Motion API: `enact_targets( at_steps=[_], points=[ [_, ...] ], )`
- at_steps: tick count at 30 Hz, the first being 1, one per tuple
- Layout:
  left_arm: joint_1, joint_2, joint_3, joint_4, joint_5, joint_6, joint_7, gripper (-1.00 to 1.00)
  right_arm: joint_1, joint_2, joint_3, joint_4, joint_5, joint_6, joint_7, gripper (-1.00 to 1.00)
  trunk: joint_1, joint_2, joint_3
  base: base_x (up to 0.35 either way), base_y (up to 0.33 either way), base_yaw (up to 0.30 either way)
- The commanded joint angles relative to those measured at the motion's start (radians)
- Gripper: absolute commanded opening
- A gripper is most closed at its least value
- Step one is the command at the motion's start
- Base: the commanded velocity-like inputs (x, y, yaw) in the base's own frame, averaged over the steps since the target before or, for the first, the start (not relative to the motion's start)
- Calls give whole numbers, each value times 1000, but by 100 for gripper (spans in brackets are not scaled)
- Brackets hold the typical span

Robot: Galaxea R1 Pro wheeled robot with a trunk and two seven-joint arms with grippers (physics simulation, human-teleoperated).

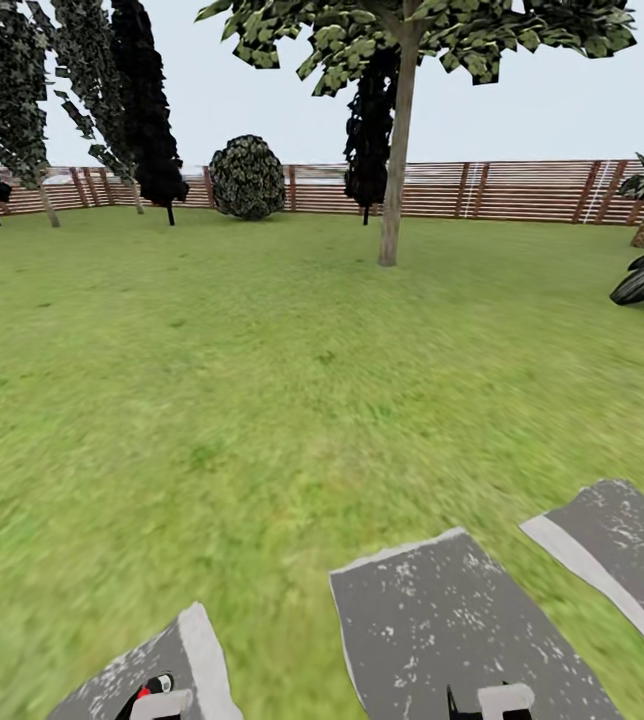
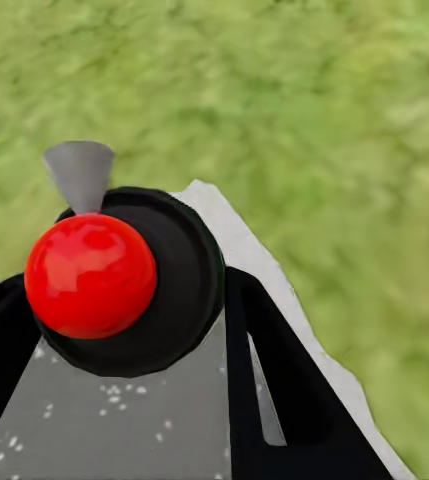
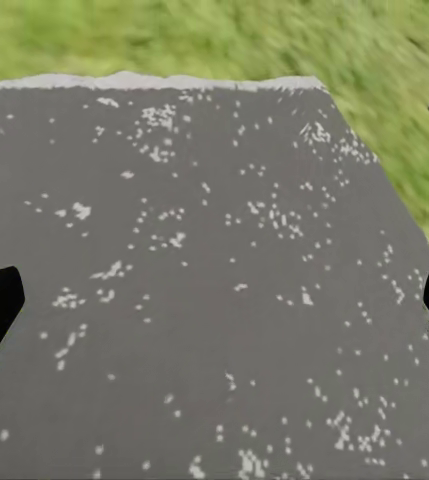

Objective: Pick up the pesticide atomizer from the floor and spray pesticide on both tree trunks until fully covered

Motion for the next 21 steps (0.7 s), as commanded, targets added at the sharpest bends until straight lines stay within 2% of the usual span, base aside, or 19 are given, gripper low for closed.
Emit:
enact_targets(
  at_steps=[1,21],
  points=[
    [0,0,0,0,0,0,0,-100,0,0,0,0,0,0,0,100,0,0,0,338,0,0],
    [0,0,0,0,0,-1,0,-100,0,0,0,0,1,0,0,100,0,0,0,338,0,0]
  ],
)
